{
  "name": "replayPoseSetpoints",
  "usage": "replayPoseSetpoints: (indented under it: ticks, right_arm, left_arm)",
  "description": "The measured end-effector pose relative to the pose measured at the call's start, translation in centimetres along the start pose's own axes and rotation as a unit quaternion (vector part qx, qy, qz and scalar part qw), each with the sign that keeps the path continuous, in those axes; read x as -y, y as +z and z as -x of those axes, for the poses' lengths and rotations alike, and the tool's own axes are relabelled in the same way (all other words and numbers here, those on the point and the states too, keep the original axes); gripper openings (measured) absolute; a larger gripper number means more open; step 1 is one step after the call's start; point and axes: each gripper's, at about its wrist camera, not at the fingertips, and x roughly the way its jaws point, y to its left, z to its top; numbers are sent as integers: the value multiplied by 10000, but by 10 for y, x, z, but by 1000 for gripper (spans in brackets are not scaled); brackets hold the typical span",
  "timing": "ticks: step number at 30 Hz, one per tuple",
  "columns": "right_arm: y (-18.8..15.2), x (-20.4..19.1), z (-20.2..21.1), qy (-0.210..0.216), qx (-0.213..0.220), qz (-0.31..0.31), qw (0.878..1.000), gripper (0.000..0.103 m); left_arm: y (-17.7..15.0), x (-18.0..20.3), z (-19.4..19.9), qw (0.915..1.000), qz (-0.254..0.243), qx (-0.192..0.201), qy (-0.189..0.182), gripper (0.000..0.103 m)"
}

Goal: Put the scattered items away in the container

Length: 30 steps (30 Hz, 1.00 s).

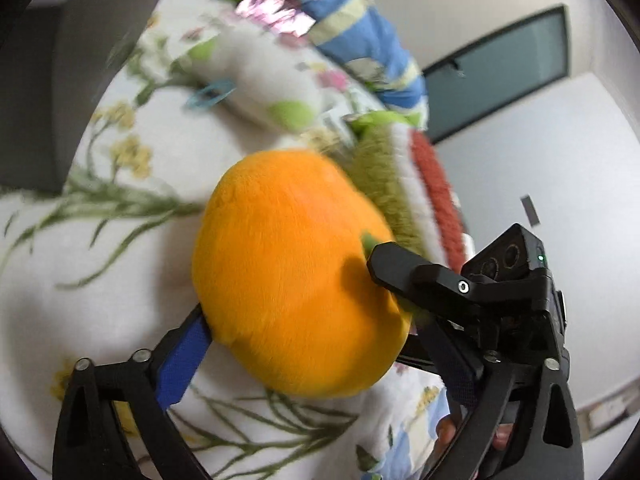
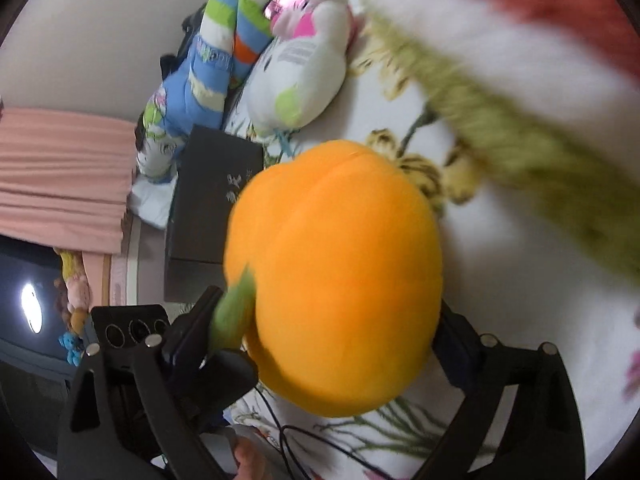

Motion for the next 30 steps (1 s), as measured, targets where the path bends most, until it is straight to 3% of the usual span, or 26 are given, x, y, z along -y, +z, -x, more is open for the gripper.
replayPoseSetpoints:
  ticks: [2, 4, 9, 12, 14, 19, 26, 30]
  right_arm:
    - [1, -10, 9, 12, 93, 110, 9999, 93]
    - [2, -19, 11, 126, 22, 201, 9997, 81]
    - [3, -12, 2, -260, 2, -64, 9996, 91]
    - [-1, 8, 5, -10, 128, -656, 9978, 101]
    - [-4, 15, 9, 256, 236, -846, 9958, 101]
    - [-13, 19, 28, 1189, 772, -1171, 9829, 103]
    - [-4, 25, 14, 1187, 647, -1540, 9788, 103]
    - [-8, 29, 21, 1259, 1049, -1851, 9690, 103]
  left_arm:
    - [-3, 13, 12, 9990, -393, 219, 78, 85]
    - [-2, 18, 7, 9990, -445, 46, 20, 85]
    - [-1, -20, -28, 9971, 324, -591, 344, 85]
    - [3, -63, -27, 9844, 1548, -799, -248, 85]
    - [8, -79, -22, 9729, 2048, -892, -602, 85]
    - [19, -88, -10, 9681, 2206, -750, -922, 85]
    - [22, -91, -17, 9583, 2476, -806, -1177, 89]
    - [26, -100, -6, 9539, 2645, -487, -1331, 89]
